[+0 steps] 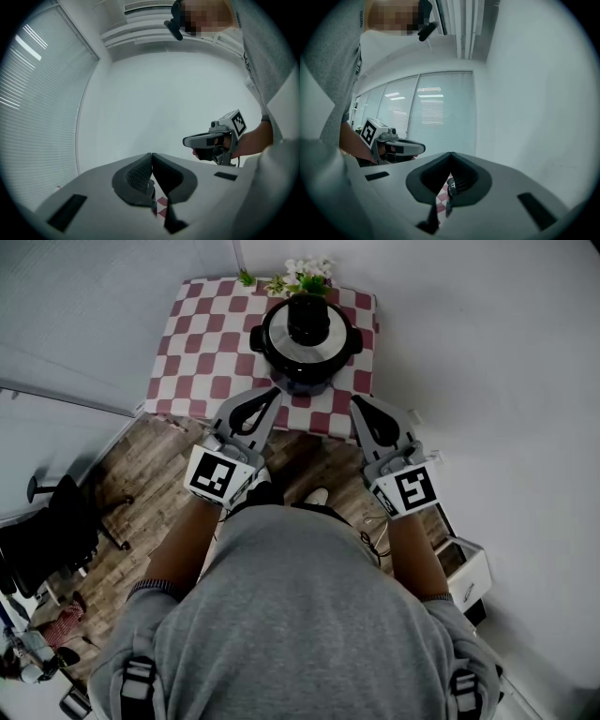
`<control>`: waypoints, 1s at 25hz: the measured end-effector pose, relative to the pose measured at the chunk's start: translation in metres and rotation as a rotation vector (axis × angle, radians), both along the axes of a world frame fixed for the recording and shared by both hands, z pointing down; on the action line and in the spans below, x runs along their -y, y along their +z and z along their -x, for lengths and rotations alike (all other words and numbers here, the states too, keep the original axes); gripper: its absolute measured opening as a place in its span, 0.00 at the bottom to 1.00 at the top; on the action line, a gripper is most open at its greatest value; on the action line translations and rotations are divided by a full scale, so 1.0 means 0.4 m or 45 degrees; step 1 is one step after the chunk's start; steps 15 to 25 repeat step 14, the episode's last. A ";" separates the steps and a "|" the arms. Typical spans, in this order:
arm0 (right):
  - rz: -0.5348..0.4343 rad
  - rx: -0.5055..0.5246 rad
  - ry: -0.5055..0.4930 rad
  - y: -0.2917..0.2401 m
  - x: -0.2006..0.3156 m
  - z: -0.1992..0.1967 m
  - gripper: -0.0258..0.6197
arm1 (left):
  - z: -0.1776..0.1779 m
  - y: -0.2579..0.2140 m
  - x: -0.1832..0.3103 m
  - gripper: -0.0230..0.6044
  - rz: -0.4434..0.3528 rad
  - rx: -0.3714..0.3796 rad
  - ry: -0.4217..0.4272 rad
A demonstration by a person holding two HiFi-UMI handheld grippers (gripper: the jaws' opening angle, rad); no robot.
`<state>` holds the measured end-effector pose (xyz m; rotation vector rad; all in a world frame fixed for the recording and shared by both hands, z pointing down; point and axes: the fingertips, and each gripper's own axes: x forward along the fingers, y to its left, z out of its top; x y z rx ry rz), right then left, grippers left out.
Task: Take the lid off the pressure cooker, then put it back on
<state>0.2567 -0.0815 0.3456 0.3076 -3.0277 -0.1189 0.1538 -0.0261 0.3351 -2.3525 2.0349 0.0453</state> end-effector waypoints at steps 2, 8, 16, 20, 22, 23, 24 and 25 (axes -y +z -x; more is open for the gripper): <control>0.000 -0.003 -0.002 0.001 0.000 0.002 0.05 | 0.002 -0.001 0.001 0.07 -0.001 -0.002 -0.002; -0.008 -0.004 -0.011 0.002 0.004 0.007 0.05 | 0.004 0.001 0.006 0.07 0.003 -0.001 -0.006; -0.005 -0.011 -0.012 0.002 0.010 0.009 0.05 | 0.011 0.000 0.009 0.07 0.017 -0.001 -0.012; -0.005 -0.011 -0.012 0.002 0.010 0.009 0.05 | 0.011 0.000 0.009 0.07 0.017 -0.001 -0.012; -0.005 -0.011 -0.012 0.002 0.010 0.009 0.05 | 0.011 0.000 0.009 0.07 0.017 -0.001 -0.012; -0.005 -0.011 -0.012 0.002 0.010 0.009 0.05 | 0.011 0.000 0.009 0.07 0.017 -0.001 -0.012; -0.005 -0.011 -0.012 0.002 0.010 0.009 0.05 | 0.011 0.000 0.009 0.07 0.017 -0.001 -0.012; -0.005 -0.011 -0.012 0.002 0.010 0.009 0.05 | 0.011 0.000 0.009 0.07 0.017 -0.001 -0.012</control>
